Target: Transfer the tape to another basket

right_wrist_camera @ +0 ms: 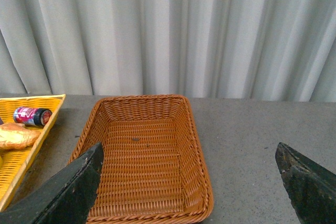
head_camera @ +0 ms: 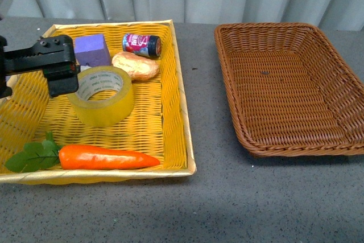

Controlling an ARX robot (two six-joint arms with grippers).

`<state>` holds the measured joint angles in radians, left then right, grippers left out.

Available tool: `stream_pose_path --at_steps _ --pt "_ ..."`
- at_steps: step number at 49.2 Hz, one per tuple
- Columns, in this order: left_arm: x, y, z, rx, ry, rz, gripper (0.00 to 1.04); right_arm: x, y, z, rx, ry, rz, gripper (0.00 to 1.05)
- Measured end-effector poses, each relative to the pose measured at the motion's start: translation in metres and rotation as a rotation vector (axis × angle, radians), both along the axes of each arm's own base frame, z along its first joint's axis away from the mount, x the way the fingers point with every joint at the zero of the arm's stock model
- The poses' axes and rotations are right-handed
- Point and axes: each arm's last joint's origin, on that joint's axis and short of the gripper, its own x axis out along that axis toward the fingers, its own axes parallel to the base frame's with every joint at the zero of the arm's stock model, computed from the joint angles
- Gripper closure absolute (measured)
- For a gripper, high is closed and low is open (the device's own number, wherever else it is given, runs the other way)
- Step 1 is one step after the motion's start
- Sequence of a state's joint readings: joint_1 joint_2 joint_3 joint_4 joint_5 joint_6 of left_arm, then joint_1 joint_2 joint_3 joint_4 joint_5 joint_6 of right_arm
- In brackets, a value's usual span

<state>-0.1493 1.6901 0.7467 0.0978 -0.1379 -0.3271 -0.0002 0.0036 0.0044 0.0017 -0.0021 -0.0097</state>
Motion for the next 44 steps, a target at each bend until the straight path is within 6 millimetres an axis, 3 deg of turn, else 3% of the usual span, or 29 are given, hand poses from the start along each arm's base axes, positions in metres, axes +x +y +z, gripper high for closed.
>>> stream_pose_path --at_steps 15,35,37,44 --pt "0.034 -0.008 -0.022 0.012 0.125 0.084 0.07 0.0 0.0 0.0 0.0 0.0 0.0 0.09" --pt "0.061 -0.012 -0.046 0.027 0.193 0.141 0.07 0.0 0.0 0.0 0.0 0.0 0.0 0.09" --pt "0.062 -0.012 -0.048 0.031 0.199 0.142 0.09 0.0 0.0 0.0 0.0 0.0 0.0 0.09" --pt "0.065 -0.012 -0.048 0.025 0.199 0.148 0.32 0.0 0.0 0.0 0.0 0.0 0.0 0.09"
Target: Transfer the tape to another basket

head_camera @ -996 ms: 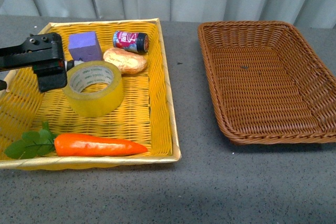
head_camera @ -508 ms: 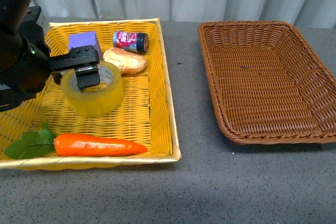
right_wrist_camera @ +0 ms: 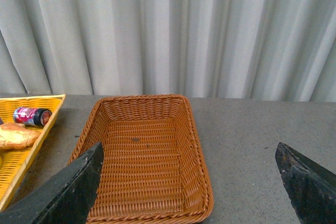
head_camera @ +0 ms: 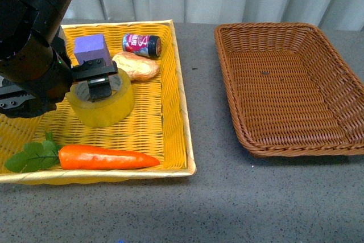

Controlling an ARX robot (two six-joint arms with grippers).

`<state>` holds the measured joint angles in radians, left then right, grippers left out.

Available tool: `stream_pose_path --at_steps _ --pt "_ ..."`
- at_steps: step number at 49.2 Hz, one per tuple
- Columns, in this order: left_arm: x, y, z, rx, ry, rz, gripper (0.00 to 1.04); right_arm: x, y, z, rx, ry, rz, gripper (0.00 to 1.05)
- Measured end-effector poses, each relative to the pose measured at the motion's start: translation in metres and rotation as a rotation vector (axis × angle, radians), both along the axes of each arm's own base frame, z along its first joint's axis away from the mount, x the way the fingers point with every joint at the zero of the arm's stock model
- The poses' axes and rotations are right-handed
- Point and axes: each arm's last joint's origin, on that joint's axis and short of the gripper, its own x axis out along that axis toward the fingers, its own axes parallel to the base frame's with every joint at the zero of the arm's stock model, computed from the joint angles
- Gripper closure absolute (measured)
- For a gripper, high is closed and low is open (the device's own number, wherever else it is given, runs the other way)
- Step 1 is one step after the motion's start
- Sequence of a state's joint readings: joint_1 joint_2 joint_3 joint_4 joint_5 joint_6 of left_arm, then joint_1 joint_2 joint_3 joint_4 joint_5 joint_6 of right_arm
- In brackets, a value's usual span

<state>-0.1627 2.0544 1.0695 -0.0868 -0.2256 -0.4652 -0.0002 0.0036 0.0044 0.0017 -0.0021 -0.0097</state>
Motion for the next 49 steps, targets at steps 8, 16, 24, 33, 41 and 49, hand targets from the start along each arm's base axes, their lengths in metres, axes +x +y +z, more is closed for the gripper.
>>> stream_pose_path --at_steps 8,16,24,33,41,49 --pt "0.002 -0.001 0.0 -0.008 -0.003 -0.005 0.63 0.0 0.0 0.0 0.0 0.0 0.0 0.09" --pt "0.005 -0.003 0.002 -0.022 -0.008 -0.006 0.87 0.0 0.0 0.0 0.0 0.0 0.0 0.09" --pt "0.005 -0.005 0.004 -0.028 -0.01 -0.01 0.89 0.0 0.0 0.0 0.0 0.0 0.0 0.09" --pt "0.001 -0.014 0.018 0.028 -0.11 -0.127 0.89 0.0 0.0 0.0 0.0 0.0 0.0 0.09" --pt "0.003 -0.031 0.053 0.035 -0.305 -0.351 0.89 0.0 0.0 0.0 0.0 0.0 0.0 0.09" --pt "0.004 -0.056 0.078 0.047 -0.458 -0.613 0.89 0.0 0.0 0.0 0.0 0.0 0.0 0.09"
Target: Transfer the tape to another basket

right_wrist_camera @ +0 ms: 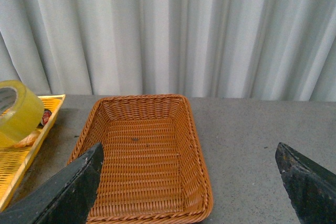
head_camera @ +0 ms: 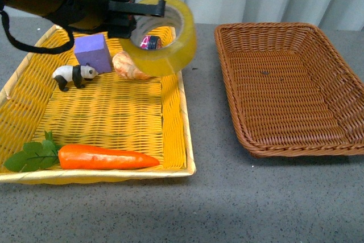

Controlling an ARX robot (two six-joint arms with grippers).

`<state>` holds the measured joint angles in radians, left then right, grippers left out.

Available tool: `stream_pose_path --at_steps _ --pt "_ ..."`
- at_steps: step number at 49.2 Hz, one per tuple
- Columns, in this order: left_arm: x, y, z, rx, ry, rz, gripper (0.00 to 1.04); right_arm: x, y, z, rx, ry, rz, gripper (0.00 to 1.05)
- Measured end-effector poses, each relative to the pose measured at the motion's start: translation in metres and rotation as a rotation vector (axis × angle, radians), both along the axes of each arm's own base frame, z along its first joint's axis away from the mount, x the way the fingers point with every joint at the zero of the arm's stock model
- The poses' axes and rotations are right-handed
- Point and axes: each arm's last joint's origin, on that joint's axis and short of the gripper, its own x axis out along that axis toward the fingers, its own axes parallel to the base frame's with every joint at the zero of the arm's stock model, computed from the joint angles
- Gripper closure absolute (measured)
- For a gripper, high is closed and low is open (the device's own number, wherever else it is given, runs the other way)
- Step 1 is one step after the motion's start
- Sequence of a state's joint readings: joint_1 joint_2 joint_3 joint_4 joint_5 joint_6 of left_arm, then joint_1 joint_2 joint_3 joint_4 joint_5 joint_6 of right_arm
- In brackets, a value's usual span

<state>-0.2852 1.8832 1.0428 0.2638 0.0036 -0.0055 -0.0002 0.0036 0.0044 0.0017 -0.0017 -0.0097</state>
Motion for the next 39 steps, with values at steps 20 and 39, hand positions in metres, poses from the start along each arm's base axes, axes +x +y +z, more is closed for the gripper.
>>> stream_pose_path --at_steps 20,39 --pt "0.0 -0.079 0.018 0.109 -0.166 -0.611 0.89 0.0 0.0 0.0 0.0 0.0 0.0 0.09" --pt "0.007 -0.105 0.028 0.163 -0.263 -0.687 0.89 0.0 0.0 0.0 0.0 0.0 0.0 0.09"
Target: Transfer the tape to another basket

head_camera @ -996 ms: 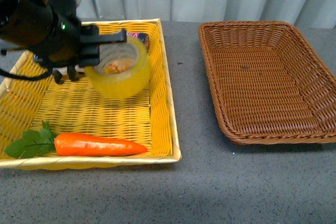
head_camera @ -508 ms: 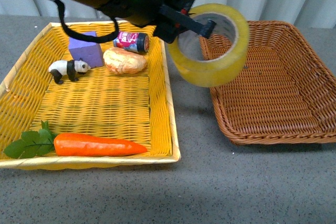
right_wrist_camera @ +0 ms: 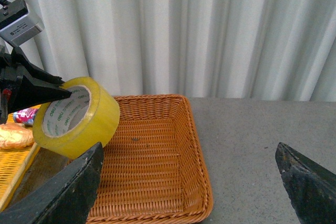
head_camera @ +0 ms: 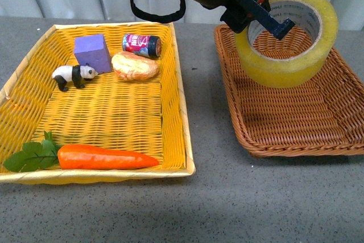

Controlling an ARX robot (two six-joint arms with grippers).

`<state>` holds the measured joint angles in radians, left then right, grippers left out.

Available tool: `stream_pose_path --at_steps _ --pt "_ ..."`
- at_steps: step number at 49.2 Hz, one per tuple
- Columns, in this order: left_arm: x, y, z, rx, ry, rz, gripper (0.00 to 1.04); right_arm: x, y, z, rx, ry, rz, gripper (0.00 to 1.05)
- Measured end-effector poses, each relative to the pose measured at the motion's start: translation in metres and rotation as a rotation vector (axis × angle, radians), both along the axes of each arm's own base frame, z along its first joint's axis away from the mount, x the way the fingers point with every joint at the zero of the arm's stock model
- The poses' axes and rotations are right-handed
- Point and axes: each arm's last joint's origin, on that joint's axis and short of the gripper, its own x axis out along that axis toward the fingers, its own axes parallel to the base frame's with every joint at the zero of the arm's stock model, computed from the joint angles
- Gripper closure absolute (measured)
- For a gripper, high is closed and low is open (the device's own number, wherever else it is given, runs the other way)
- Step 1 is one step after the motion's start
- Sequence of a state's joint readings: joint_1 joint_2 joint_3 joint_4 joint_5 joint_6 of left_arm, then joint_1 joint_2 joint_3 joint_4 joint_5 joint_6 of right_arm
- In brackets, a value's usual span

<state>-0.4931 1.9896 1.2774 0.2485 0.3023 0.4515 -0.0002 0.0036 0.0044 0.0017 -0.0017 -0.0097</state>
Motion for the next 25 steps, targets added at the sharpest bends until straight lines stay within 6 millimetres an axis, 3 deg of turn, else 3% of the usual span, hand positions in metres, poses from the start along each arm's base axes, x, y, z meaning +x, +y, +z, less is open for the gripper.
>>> stream_pose_path --at_steps 7,11,13,17,25 --pt "0.0 0.0 0.0 0.0 -0.001 0.002 0.89 0.0 0.0 -0.001 0.007 0.019 -0.021 0.09" --pt "0.0 0.0 0.0 0.001 0.0 0.003 0.89 0.005 -0.003 0.003 -0.036 0.306 -0.281 0.09" --pt "0.0 0.0 0.0 0.001 -0.002 0.005 0.89 0.014 -0.008 0.007 -0.061 0.382 -0.354 0.09" --pt "0.0 0.0 0.0 0.0 -0.002 0.002 0.89 0.041 -0.021 0.02 -0.064 0.412 -0.336 0.09" --pt "0.0 0.0 0.0 0.0 -0.001 0.002 0.89 0.118 -0.027 0.058 -0.154 0.409 -0.077 0.09"
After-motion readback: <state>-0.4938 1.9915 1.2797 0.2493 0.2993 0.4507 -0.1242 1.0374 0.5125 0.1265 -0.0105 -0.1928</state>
